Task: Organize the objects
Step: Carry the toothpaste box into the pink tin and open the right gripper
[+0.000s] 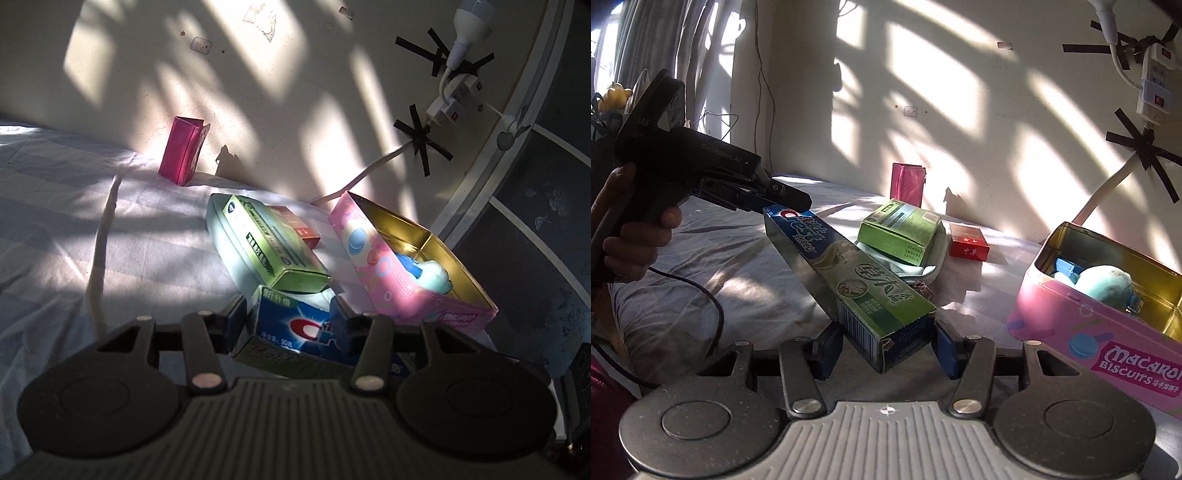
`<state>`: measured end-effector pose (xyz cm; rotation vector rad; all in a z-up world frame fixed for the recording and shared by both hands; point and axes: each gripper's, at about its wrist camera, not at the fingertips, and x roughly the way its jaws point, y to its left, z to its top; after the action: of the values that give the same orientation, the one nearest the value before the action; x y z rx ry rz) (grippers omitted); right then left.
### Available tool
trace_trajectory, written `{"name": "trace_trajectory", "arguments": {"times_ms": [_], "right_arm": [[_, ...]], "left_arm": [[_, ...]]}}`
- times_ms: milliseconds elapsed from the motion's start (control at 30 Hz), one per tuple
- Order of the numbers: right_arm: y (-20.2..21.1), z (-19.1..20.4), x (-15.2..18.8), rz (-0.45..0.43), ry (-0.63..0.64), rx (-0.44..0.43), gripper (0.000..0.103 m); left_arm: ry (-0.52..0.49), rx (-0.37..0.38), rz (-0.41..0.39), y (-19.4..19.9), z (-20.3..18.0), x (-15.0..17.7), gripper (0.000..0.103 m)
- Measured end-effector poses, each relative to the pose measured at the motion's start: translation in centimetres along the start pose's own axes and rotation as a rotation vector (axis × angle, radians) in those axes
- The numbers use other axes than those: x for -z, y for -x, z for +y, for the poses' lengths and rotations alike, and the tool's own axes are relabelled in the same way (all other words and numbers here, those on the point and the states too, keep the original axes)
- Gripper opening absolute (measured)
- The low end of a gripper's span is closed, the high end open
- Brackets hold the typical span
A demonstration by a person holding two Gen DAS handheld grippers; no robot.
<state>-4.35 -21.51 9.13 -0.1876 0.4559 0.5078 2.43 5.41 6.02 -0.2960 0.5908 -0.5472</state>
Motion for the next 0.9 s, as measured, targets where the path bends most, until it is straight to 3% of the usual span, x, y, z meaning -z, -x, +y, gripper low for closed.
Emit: {"name": "trace_trajectory", "arguments": {"times_ms": [267,500,800,900], "right_arm": [[2.6,-7.5,-0.7,-0.085,-0.064,0.248,0.048],[2.9,-15.3,-0.6,-0.076,-0.128,0.413,0.048],[-1.5,-21.7,1.2,0.06,-0.135,0.509,0.049],[-1.6,-22.6,1.3,0.014,-0.18,0.526,0.053]], "left_arm": [[-0.208,0.094,-0.046,-6.7,-10.8,-6.0,0.051],[-0.32,0.164,-0.018,-15.8,-19.9,-8.5,0.051],[-0.319,0.119,0.084,-25.7,-22.8,-8.0,0.052],[-0.328,0.054,0.119,-27.4,-22.6,-7.3,0.053]]}}
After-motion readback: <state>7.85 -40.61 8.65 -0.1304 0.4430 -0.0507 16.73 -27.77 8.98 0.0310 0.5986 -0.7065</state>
